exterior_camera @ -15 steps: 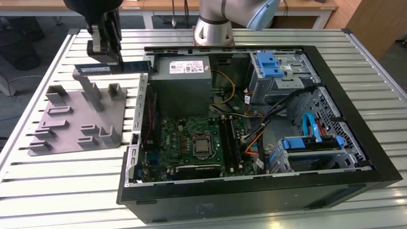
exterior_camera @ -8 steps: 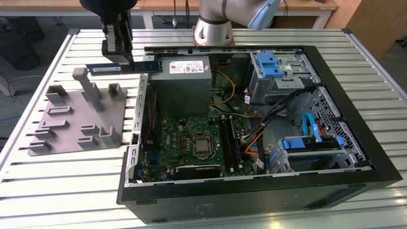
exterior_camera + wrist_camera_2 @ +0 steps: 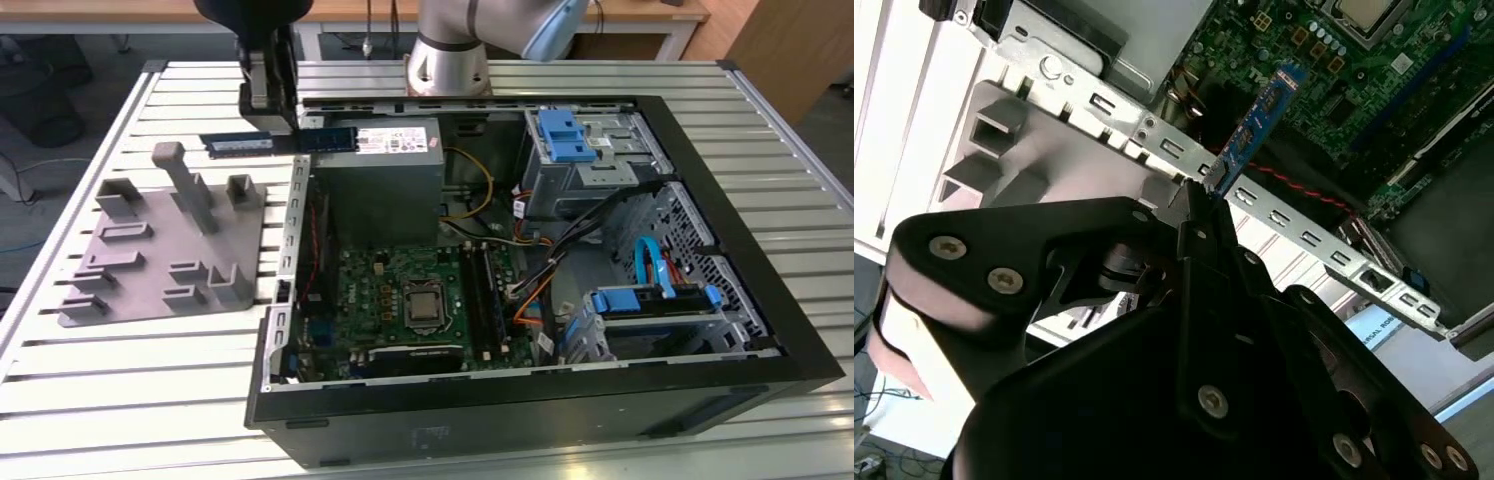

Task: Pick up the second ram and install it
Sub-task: 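Pick up the second ram and move it above second insertion slot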

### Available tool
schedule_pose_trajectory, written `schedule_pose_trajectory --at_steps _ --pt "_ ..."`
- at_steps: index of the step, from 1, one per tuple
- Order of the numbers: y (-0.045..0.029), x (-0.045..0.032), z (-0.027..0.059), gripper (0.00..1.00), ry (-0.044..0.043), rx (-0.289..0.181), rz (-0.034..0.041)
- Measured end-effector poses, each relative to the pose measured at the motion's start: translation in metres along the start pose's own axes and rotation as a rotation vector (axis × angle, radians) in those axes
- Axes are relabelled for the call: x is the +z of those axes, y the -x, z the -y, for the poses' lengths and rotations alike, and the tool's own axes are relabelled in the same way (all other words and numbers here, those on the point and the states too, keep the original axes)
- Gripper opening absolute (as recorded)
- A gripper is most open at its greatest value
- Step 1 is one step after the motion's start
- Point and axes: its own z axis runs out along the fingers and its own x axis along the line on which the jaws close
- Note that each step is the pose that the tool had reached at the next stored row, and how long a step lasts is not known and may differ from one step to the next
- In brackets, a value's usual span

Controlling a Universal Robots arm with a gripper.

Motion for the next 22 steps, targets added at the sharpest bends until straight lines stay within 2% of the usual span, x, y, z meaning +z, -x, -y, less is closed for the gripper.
schedule_pose_trajectory --at_steps 22 --pt "-0.0020 -0.0025 0.0439 0.14 0.0047 0.000 -0.0039"
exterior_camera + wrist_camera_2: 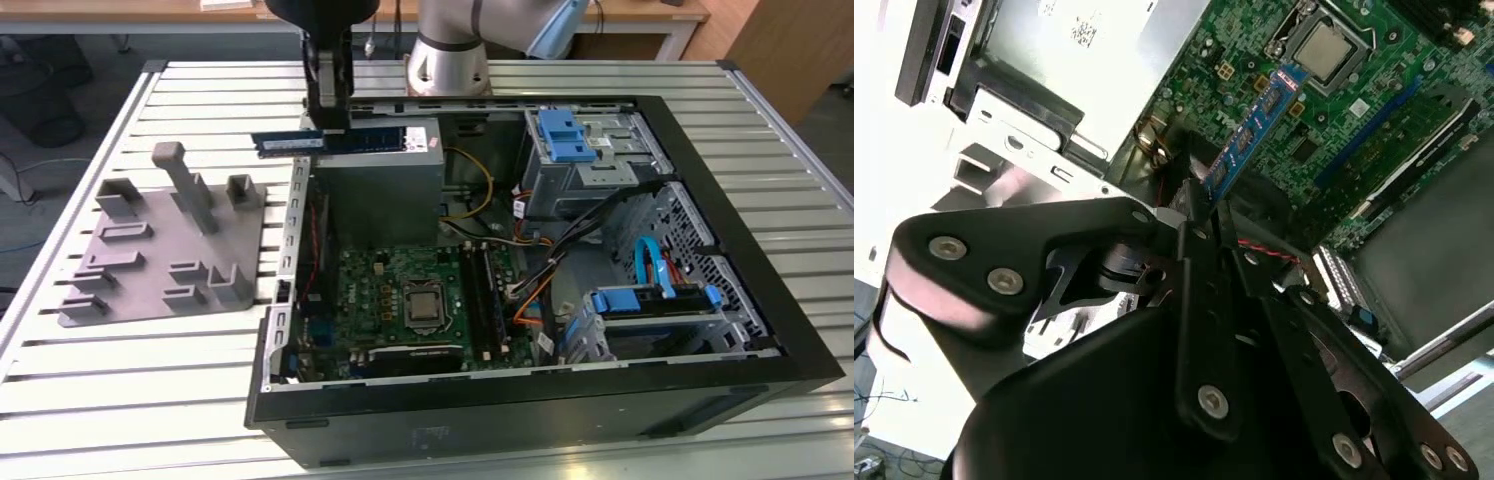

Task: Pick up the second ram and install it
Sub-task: 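Pick up the second ram and move it above second insertion slot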

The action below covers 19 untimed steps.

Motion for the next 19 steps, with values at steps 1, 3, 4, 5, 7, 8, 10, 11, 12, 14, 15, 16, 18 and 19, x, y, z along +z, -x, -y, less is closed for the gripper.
schedule_pose_trajectory --at_steps 1,3,4,5,7,8,10,11,12,14,15,16,18,19 --pt "-0.0001 -0.0001 0.0020 0.14 0.0002 0.000 -0.0002" --pt "-0.0003 -0.0004 0.0057 0.14 0.0006 0.000 -0.0005" --pt "-0.0003 -0.0005 0.0076 0.14 0.0008 0.000 -0.0007" --pt "-0.0004 -0.0006 0.0094 0.14 0.0010 0.000 -0.0009" --pt "-0.0006 -0.0008 0.0129 0.14 0.0012 0.000 -0.0011" --pt "-0.0007 -0.0009 0.0147 0.14 0.0014 0.000 -0.0013" --pt "-0.0008 -0.0011 0.0186 0.14 0.0019 0.000 -0.0017" --pt "-0.0009 -0.0012 0.0205 0.14 0.0021 0.000 -0.0018" --pt "-0.0010 -0.0013 0.0224 0.14 0.0022 0.000 -0.0019" --pt "-0.0012 -0.0016 0.0262 0.14 0.0028 0.000 -0.0024" --pt "-0.0013 -0.0017 0.0280 0.14 0.0030 0.000 -0.0025" --pt "-0.0014 -0.0018 0.0299 0.14 0.0031 0.000 -0.0026" --pt "-0.0015 -0.0020 0.0339 0.14 0.0036 0.000 -0.0029" --pt "-0.0016 -0.0022 0.0359 0.14 0.0039 0.000 -0.0032"
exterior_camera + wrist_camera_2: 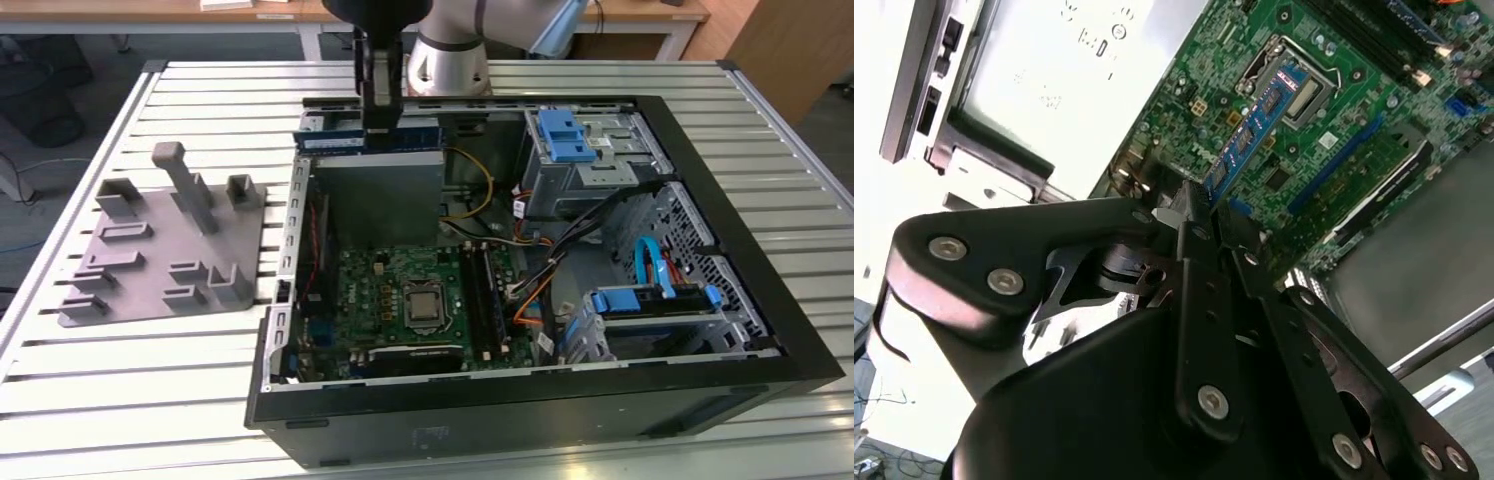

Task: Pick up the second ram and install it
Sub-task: 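Pick up the second ram and move it above second insertion slot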

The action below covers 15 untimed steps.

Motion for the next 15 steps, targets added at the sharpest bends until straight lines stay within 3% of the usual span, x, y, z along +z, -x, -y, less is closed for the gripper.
schedule_pose_trajectory --at_steps 15 --pt "-0.0013 -0.0018 0.0276 0.14 0.0030 0.000 -0.0022"
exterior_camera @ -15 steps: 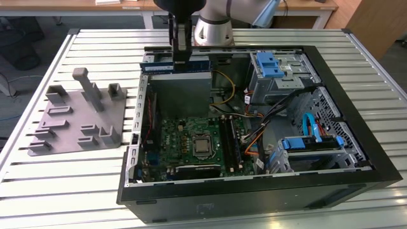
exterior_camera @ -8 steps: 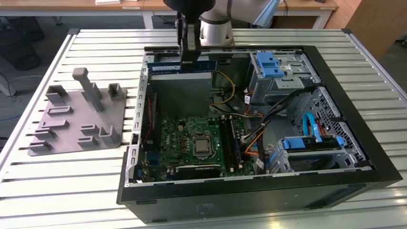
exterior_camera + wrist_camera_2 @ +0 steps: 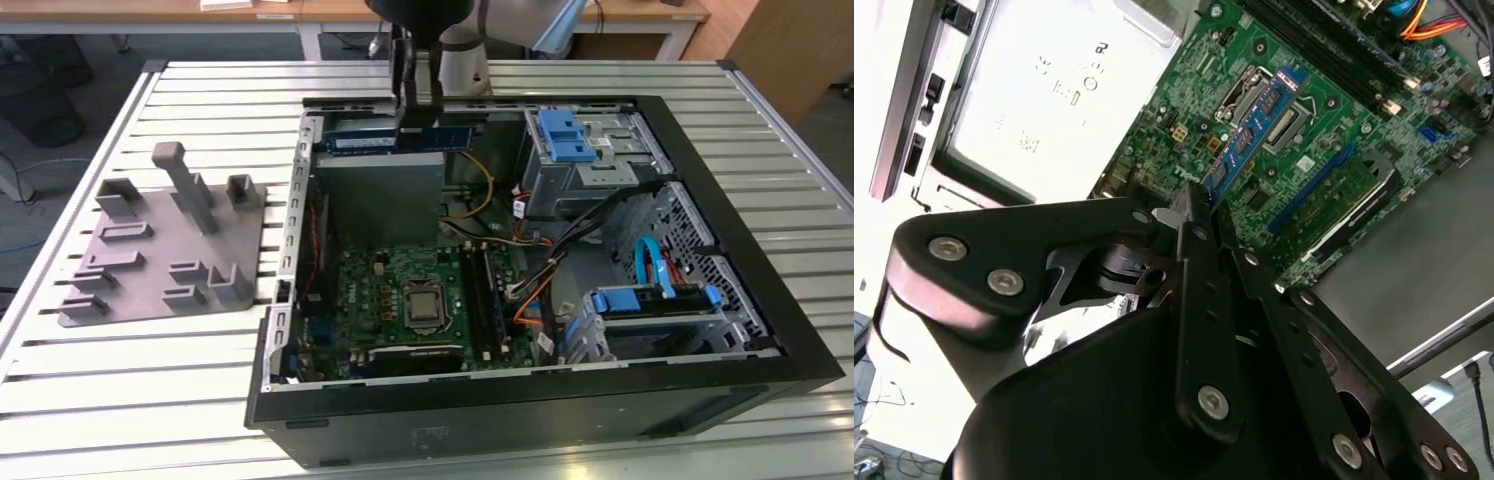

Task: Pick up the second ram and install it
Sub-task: 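Pick up the second ram and move it above second insertion slot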

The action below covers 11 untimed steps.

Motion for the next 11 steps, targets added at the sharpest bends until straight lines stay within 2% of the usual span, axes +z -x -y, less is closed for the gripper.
schedule_pose_trajectory --at_steps 11 --pt "-0.0009 -0.0014 0.0211 0.14 0.0024 0.000 -0.0010"
